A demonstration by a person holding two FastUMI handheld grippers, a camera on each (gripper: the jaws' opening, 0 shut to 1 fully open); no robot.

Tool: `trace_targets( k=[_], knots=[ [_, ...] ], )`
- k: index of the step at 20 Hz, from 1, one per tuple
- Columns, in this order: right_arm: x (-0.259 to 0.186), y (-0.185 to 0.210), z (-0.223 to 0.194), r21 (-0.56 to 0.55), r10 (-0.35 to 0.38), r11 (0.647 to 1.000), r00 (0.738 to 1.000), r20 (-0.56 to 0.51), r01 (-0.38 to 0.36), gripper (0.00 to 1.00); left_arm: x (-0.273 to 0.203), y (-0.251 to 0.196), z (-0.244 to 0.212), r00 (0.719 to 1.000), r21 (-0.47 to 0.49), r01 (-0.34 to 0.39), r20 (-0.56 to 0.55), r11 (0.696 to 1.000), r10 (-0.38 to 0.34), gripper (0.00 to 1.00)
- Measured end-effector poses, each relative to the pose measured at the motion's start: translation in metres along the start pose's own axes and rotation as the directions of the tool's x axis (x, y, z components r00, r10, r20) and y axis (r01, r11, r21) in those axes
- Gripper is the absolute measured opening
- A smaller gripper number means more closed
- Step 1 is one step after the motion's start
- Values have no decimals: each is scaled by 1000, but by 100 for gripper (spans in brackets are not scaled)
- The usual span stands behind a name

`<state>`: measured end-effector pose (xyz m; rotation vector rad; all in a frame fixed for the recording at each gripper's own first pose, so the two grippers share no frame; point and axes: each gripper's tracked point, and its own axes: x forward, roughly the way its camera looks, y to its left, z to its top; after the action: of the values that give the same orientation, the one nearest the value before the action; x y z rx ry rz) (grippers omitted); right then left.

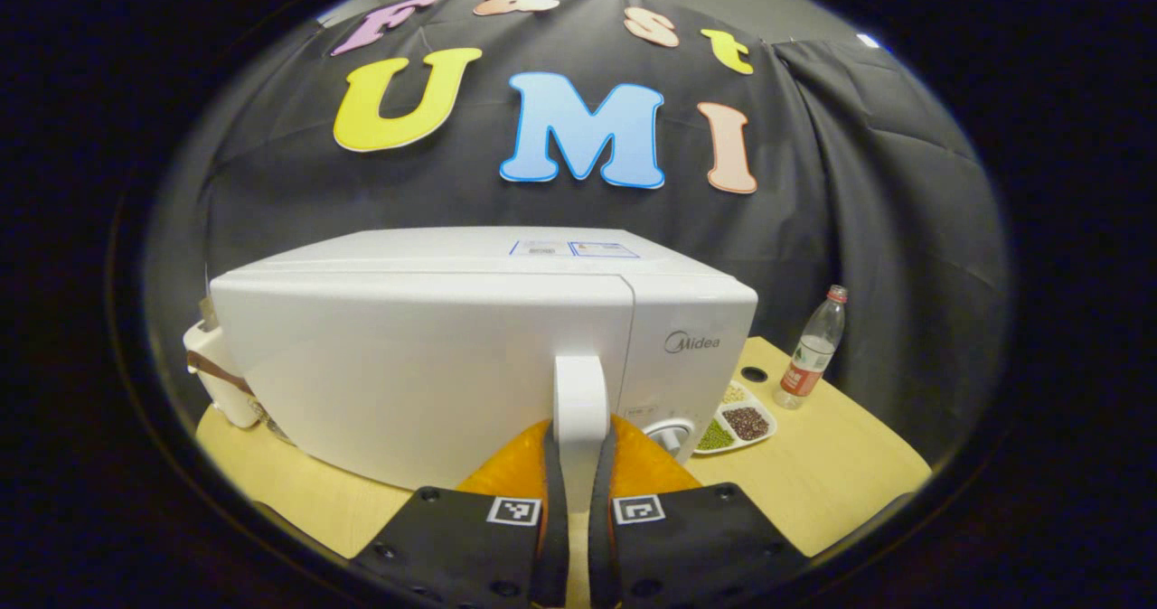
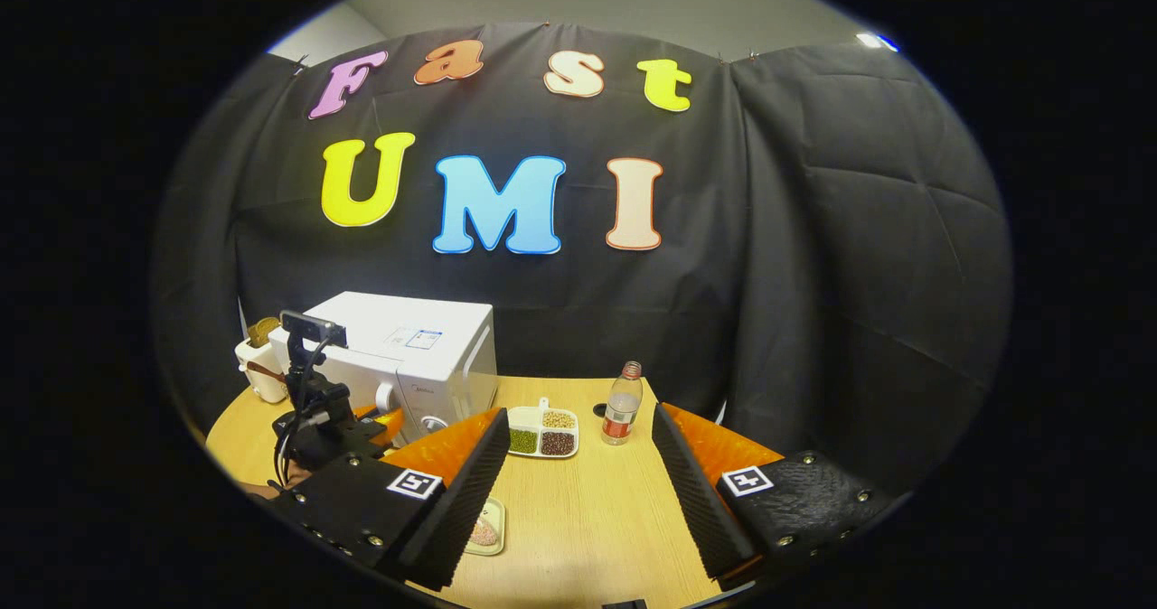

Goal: Open the microwave oven with the left hand, put the food in, and close the microwave oven.

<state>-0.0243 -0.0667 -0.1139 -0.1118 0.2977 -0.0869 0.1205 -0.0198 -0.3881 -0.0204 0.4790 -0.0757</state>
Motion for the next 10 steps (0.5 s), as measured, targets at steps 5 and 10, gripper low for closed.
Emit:
trace_targets(
  k=[5, 10],
  knots=[
    [4, -3, 5, -3, -3, 1000, 1000, 12, 3, 97, -17, 2, -14, 998, 6, -17, -58, 1000, 17, 11],
    [11, 10, 0, 26, 38, 999, 999, -4, -38, 96, -84, 13, -30, 999, 28, 2, -35, 1000, -1, 11]
  ],
)
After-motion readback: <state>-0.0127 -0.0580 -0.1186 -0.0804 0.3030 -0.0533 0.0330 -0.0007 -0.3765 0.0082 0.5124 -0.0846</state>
